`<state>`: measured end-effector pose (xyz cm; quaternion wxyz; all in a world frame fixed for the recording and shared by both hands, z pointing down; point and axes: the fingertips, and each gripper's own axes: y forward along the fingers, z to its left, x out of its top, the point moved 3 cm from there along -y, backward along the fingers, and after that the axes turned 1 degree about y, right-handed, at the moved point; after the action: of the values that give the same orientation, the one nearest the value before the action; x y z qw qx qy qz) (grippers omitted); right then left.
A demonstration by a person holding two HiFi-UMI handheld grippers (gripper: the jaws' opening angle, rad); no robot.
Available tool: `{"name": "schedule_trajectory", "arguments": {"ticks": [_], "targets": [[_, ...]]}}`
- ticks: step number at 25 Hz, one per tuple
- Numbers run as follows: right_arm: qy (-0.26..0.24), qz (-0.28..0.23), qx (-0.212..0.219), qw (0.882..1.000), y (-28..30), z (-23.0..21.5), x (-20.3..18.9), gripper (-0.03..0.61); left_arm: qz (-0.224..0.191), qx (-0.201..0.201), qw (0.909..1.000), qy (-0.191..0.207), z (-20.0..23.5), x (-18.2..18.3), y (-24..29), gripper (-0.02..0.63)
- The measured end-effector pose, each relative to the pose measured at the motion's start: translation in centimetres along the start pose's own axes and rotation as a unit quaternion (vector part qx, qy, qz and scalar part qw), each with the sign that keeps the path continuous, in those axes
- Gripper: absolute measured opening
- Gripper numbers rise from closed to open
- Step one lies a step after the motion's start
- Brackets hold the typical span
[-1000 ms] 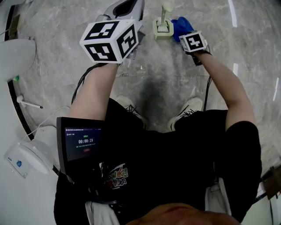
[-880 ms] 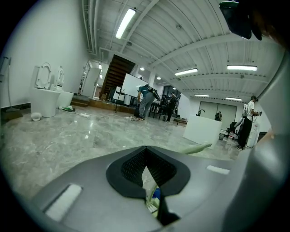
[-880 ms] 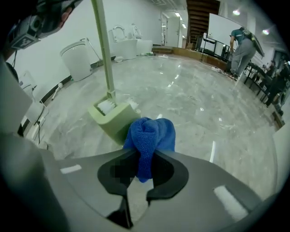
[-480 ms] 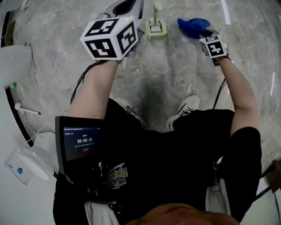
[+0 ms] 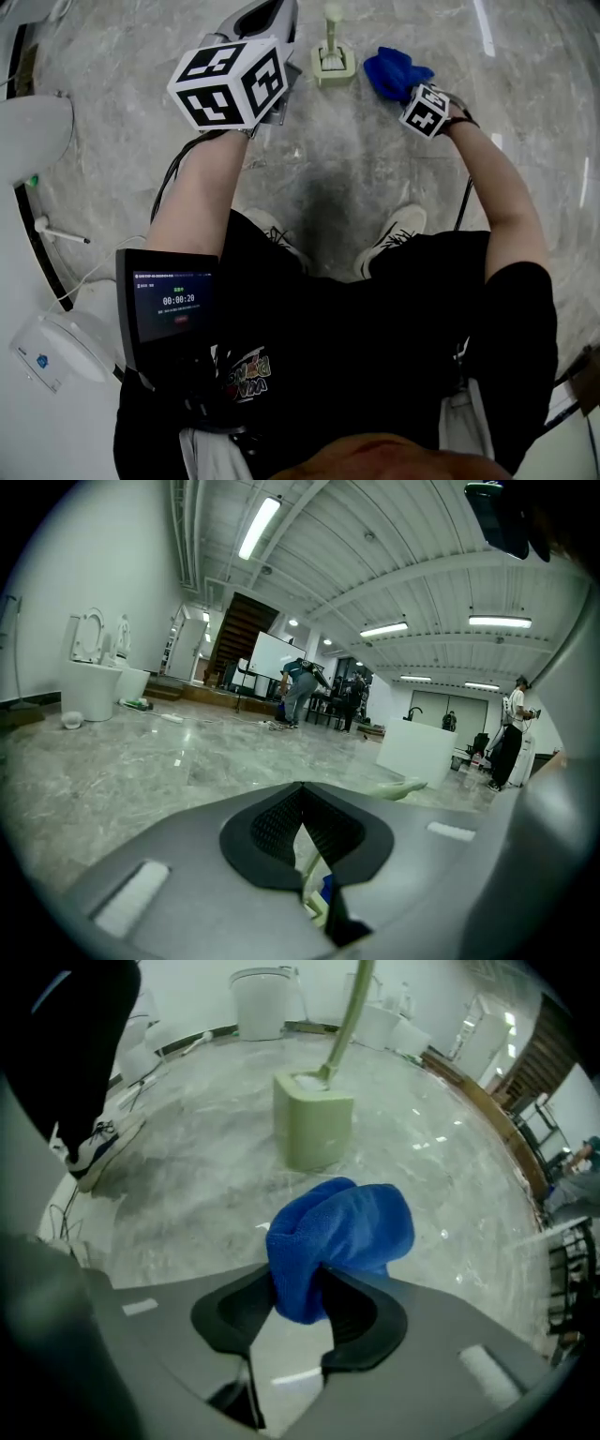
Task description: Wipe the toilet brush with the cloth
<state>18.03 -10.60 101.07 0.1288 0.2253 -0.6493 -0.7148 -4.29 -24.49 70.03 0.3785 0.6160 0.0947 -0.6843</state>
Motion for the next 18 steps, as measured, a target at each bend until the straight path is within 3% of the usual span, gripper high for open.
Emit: {"name": "schedule_trajectory", "arguments": {"ticks": [1,2,4,6,8,9,10,12,14,16,18], "targets": [[-0.025,0.004,0.019,1.000,0.2,0.9,-0.3,0.186,0.000,0.001,1.0000,0.000,0.1,0.0,0.0,0.008],[-0.050,0.007,0.035,0.998,0.2,1.7,-0.6,0.212,-0.001,0.002,1.0000,0.000,0.2,0.1,0.0,0.008],[-0.109,0.008,0.057,0.992,-0.1,3.2,-1.2,0.207,-0.001,0.002,1.0000,-0.002,0.1,0.1,0.0,0.008],[-0.136,-0.006,0.067,0.989,-0.9,3.9,-1.5,0.197,-0.003,-0.002,1.0000,-0.002,-0.1,0.3,0.1,0.008],[-0.077,-0.067,0.056,0.993,-2.6,2.3,-0.2,0.166,-0.007,-0.004,1.0000,-0.003,-0.2,0.6,0.1,0.008],[-0.016,-0.115,0.042,0.992,-4.1,0.5,1.1,0.161,-0.010,-0.005,0.9999,-0.004,-0.2,0.7,0.1,0.008],[0.057,-0.172,0.024,0.983,-6.0,-1.8,2.6,0.151,-0.012,-0.004,0.9999,-0.005,-0.2,0.8,0.1,0.008],[0.195,-0.283,-0.027,0.939,-10.7,-6.7,5.8,0.082,-0.016,-0.001,0.9998,-0.007,0.1,1.1,0.0,0.008],[0.276,-0.355,-0.082,0.889,-15.4,-10.1,8.6,0.034,-0.024,0.001,0.9997,-0.009,0.2,1.3,-0.2,0.008],[0.300,-0.401,-0.117,0.857,-19.8,-11.5,10.9,0.020,-0.033,-0.003,0.9994,-0.006,-0.1,1.5,-0.3,0.008],[0.306,-0.442,-0.130,0.833,-23.7,-11.9,12.9,0.020,-0.038,-0.004,0.9993,0.004,-0.3,1.8,-0.5,0.008]]}}
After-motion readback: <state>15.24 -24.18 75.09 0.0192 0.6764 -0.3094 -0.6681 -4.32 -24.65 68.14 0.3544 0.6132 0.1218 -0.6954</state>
